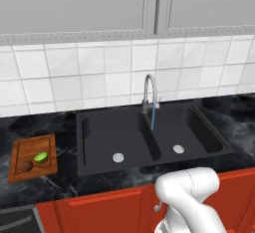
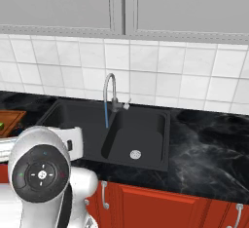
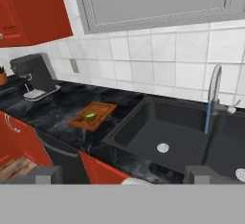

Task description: Pick the kiwi, pear from the sink and place them on the cutting board to airdry. Then turn off the sink faucet.

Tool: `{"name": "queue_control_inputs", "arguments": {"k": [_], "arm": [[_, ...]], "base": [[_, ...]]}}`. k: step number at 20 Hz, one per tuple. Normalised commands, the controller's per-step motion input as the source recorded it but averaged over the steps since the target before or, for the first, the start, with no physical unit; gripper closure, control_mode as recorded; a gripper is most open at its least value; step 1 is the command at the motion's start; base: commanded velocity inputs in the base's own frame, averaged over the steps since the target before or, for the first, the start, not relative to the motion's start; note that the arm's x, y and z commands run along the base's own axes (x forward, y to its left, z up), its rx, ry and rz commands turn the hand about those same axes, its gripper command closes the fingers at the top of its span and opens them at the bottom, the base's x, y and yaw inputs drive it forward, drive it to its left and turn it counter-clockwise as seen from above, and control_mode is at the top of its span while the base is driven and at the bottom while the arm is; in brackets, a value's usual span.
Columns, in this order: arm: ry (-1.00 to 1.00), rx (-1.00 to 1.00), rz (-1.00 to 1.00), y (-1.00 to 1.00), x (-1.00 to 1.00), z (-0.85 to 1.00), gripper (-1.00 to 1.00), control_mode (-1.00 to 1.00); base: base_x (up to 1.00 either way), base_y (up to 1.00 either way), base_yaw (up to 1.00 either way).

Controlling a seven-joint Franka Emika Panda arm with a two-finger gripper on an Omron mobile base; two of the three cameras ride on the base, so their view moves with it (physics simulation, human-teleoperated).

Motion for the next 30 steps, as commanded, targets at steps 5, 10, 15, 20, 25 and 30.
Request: {"name": "queue_control_inputs", "arguments": {"k": [5, 10, 15, 20, 25, 30], "arm": [[-0.01, 0.03, 0.17, -0.2, 0.47, -0.05, -1.0, -1.0], [-0.07, 0.0, 0.15, -0.21, 0.37, -0.07, -1.0, -1.0], [-0.1, 0.0, 0.12, -0.27, 0.21, -0.18, -1.0, -1.0], [-0.06, 0.0, 0.12, -0.17, 0.33, -0.14, -1.0, -1.0], [-0.05, 0.0, 0.11, -0.1, 0.32, -0.09, -1.0, -1.0], [0.0, 0.02, 0.15, 0.0, -0.05, -0.01, -1.0, -1.0]], "base": [[0.0, 0.0, 0.0], [0.0, 0.0, 0.0], [0.0, 0.0, 0.0], [0.0, 0.0, 0.0], [0.0, 0.0, 0.0], [0.0, 0.0, 0.0]]}}
